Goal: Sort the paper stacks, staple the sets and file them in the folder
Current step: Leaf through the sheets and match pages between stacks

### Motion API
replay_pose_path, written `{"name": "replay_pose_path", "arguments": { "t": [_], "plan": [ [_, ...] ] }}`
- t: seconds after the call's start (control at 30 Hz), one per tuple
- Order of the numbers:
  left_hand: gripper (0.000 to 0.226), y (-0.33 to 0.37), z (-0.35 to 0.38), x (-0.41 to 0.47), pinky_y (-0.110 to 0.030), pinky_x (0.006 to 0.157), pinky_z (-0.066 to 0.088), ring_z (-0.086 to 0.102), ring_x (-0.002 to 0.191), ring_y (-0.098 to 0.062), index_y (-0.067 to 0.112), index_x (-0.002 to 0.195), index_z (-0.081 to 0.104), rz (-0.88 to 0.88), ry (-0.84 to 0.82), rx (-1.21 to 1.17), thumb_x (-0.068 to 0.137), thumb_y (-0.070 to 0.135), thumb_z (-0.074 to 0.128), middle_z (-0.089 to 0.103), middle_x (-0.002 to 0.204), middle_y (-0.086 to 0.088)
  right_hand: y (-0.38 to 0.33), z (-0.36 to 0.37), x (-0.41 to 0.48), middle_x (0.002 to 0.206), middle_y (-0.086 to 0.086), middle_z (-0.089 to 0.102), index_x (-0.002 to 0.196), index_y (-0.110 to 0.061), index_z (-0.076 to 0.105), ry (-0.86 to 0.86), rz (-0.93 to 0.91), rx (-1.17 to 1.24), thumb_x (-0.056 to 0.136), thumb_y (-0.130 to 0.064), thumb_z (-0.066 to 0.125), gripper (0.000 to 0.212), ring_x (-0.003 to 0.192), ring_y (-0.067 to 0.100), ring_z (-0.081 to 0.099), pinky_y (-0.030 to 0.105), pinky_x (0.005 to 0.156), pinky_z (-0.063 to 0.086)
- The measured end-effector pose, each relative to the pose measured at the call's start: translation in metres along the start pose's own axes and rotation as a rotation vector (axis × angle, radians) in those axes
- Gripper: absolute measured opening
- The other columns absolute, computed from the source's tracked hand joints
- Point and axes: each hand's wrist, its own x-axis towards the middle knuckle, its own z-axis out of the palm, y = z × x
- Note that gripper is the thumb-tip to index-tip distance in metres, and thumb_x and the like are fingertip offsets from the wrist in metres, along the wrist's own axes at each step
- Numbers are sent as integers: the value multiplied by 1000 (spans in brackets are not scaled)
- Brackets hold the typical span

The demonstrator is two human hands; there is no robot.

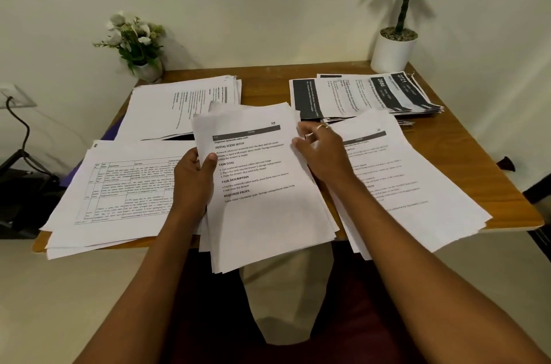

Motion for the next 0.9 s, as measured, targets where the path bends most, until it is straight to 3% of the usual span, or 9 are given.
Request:
{"name": "replay_pose_path", "arguments": {
  "t": [0.1, 0.2, 0.27, 0.47, 0.67, 0.8, 0.9],
  "plan": [
    [19, -1, 0, 1, -15, 63, 57, 73, 83, 0, 19, 120, 66, 0, 6, 8, 102, 22, 60, 74, 100, 10, -1, 20, -6, 116, -2, 69, 128, -12, 66, -15, 42, 101, 89, -17, 77, 41, 103, 10, 64, 24, 90, 56],
    [18, -1, 0, 1, -12, 62, 54, 72, 83, 3, 20, 119, 66, 16, 3, 22, 102, 22, 59, 73, 100, 13, 1, 25, -7, 127, -9, 63, 136, -16, 60, 37, 115, 144, 86, -14, 80, 54, 98, 6, 62, 7, 78, 50],
    [19, -2, -1, 2, -17, 67, 55, 72, 85, 1, 19, 119, 66, 26, -1, 43, 102, 24, 60, 73, 101, 12, 2, 24, -6, 123, -11, 61, 138, -15, 58, 59, 153, 167, 85, -11, 81, 59, 90, 3, 61, 2, 70, 46],
    [21, -5, -2, 3, -21, 70, 57, 73, 87, -3, 18, 120, 66, 33, -9, 46, 101, 25, 60, 74, 103, 8, 0, 20, -10, 86, -8, 61, 127, -14, 63, 104, 132, 224, 85, -6, 80, 46, 73, 0, 57, 7, 68, 47],
    [15, -2, 0, 1, -6, 57, 48, 69, 76, 10, 18, 116, 64, 51, 3, 59, 102, 20, 59, 70, 96, 12, -3, 22, -9, 78, -3, 62, 118, -19, 61, 140, 116, 277, 81, -7, 84, 45, 67, -1, 58, 12, 70, 51],
    [17, -3, -1, 2, -11, 62, 54, 71, 81, 5, 16, 116, 66, 48, 5, 43, 102, 23, 60, 73, 99, 10, 0, 21, -5, 79, -7, 67, 100, -19, 67, 131, 149, 270, 79, -11, 86, 29, 70, 2, 62, 18, 74, 55],
    [20, -4, -2, 2, -13, 65, 55, 72, 87, -1, 17, 118, 67, 42, 10, 15, 102, 26, 60, 74, 103, 11, 1, 20, -3, 81, -9, 68, 93, -19, 67, 140, 175, 256, 81, -14, 85, 21, 73, 2, 63, 13, 71, 52]
  ]
}}
